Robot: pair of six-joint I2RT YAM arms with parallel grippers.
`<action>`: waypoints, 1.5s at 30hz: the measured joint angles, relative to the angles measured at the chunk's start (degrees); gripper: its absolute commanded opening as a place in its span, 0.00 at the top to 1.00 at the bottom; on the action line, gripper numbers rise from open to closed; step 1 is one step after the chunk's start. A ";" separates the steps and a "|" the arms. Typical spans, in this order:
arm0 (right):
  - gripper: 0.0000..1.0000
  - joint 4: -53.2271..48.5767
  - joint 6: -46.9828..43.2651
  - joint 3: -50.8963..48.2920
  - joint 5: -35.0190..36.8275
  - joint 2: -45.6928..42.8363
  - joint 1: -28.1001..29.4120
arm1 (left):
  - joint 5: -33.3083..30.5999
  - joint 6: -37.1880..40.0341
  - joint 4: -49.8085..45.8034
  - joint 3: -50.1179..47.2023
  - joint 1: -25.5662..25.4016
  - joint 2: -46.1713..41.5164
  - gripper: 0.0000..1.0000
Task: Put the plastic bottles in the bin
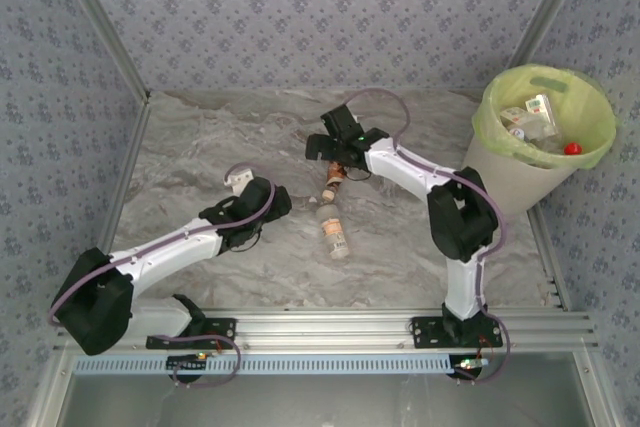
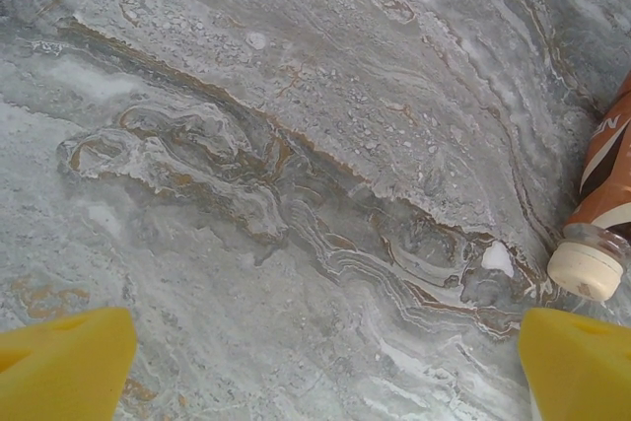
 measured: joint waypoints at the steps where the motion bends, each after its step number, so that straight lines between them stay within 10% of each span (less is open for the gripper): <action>1: 0.00 -0.17 0.44 0.26 1.09 0.74 0.00 | 0.00 0.00 -0.11 0.00 0.00 0.00 0.01; 28: 0.48 6.10 6.62 -1.60 4.94 10.21 -1.49 | 0.02 0.48 -0.11 -0.31 0.22 1.40 0.01; 45: 0.54 15.30 0.59 -17.03 10.67 -14.53 -2.01 | 2.40 3.82 3.10 0.15 0.37 2.75 0.01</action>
